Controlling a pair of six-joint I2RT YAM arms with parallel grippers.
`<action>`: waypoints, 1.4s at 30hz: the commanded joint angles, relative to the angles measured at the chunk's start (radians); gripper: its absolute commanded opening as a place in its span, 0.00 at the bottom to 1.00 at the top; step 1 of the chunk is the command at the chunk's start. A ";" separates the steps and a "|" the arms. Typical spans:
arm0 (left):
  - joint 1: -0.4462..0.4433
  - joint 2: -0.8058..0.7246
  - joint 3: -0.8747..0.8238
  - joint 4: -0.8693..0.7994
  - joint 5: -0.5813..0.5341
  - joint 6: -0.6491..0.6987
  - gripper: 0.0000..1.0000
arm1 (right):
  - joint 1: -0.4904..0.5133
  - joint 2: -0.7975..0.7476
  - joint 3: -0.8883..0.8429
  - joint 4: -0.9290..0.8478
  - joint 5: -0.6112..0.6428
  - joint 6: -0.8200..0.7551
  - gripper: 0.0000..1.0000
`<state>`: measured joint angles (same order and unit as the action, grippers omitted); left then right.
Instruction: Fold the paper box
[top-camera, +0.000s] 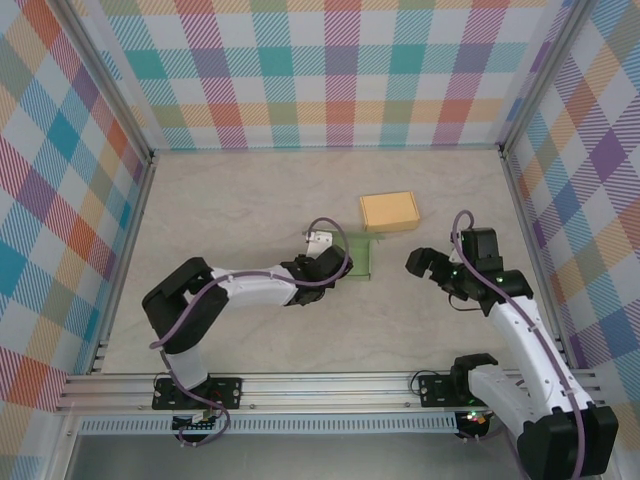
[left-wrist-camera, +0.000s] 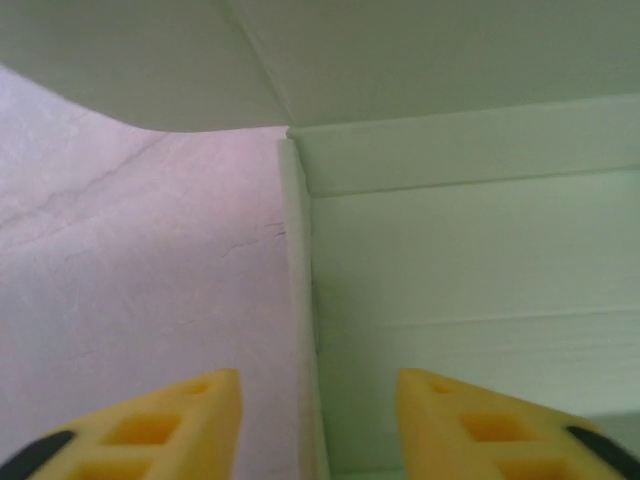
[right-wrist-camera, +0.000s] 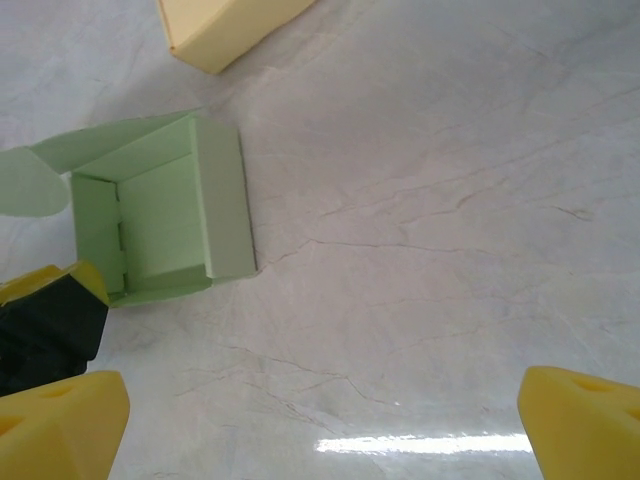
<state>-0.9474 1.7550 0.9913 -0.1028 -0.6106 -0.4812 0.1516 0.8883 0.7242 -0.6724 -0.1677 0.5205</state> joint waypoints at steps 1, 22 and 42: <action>-0.008 -0.111 -0.029 -0.015 0.035 -0.012 0.53 | 0.002 0.019 0.032 0.075 -0.067 -0.068 1.00; 0.330 -0.363 -0.190 0.280 0.515 0.563 0.85 | 0.227 0.237 0.086 0.320 0.044 -0.311 0.83; 0.429 -0.119 -0.008 0.251 0.659 0.731 0.68 | 0.250 0.645 0.359 0.333 0.113 -0.460 0.71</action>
<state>-0.5274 1.6138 0.9363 0.1570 0.0158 0.2211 0.3946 1.5078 1.0424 -0.3401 -0.0608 0.0849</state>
